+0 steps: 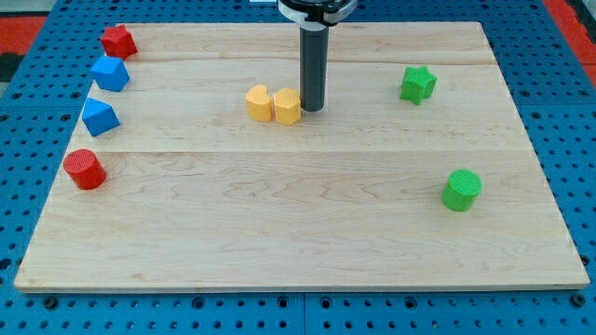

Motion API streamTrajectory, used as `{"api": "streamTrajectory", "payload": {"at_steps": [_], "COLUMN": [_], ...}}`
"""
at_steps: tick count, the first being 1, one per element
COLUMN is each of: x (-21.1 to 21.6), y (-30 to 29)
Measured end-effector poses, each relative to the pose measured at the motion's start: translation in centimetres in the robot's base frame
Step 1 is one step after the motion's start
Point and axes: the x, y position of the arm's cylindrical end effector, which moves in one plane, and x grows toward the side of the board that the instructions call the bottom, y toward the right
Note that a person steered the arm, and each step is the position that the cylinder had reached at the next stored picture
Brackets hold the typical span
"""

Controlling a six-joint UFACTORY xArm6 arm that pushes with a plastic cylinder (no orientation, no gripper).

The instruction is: Nudge the green star a bit down

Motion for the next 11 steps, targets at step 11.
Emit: {"api": "streamTrajectory", "payload": {"at_steps": [11], "x": [-3.4], "y": [15.7]}}
